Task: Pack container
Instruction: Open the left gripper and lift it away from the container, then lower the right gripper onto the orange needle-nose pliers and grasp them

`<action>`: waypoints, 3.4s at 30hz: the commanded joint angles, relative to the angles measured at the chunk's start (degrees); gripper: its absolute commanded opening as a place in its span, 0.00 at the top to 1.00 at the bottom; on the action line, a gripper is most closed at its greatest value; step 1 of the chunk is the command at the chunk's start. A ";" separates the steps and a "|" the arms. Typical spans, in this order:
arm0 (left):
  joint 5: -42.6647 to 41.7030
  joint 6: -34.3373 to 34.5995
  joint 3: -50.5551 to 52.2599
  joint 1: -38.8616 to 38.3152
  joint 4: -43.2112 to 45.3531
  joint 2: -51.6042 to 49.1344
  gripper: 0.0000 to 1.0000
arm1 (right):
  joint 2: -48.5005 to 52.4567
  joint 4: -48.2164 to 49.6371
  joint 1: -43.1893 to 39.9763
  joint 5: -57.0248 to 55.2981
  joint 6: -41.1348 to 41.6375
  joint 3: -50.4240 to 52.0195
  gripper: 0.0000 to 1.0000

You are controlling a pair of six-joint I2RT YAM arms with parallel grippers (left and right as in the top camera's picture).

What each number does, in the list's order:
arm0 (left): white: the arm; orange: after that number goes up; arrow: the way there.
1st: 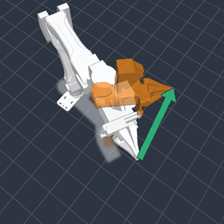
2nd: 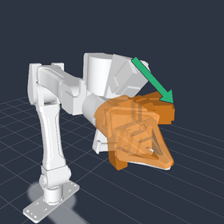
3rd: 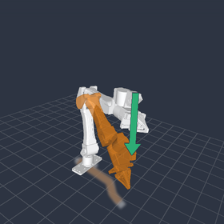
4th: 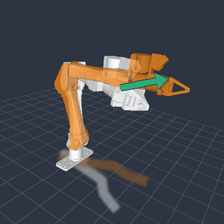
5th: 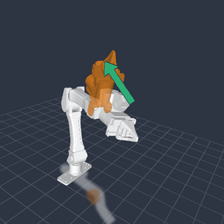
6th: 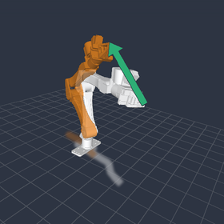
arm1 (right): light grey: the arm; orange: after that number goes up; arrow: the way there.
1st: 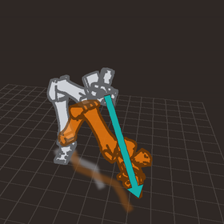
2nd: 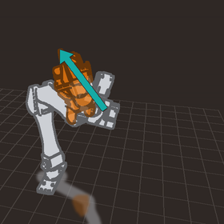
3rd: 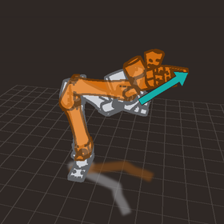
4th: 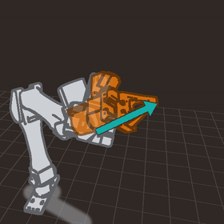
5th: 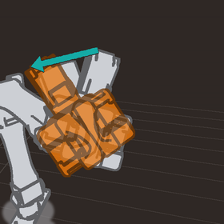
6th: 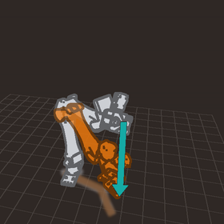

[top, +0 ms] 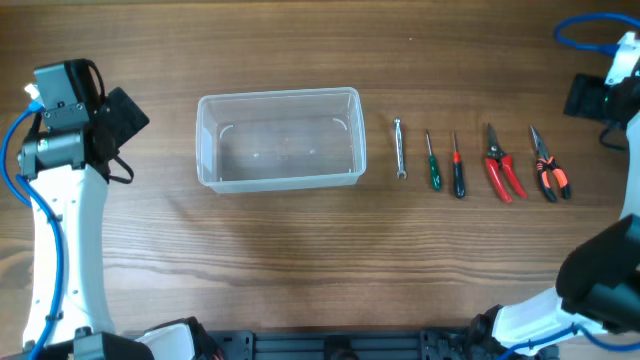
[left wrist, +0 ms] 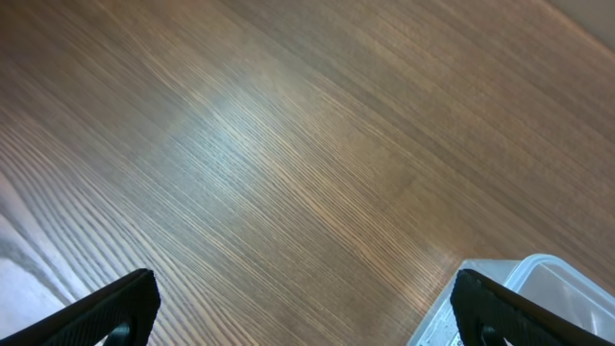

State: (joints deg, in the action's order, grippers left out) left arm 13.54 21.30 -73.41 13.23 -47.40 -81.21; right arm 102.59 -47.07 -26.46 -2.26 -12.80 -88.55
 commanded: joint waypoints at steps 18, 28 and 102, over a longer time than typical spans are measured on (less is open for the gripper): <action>-1.75 0.13 0.11 0.28 -0.02 -0.57 0.00 | 13.53 -15.82 0.17 -4.24 0.94 2.27 0.36; -1.75 0.13 0.11 0.28 -0.02 -0.57 0.00 | 13.70 -6.84 0.22 -7.50 2.82 8.76 0.42; -1.75 0.13 0.11 0.28 -0.02 -0.57 0.00 | 6.40 -12.66 5.66 11.87 10.36 -2.47 0.96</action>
State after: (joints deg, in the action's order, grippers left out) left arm 12.08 21.30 -73.41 13.26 -47.44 -81.49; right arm 114.87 -56.03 -21.52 0.47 -3.70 -80.01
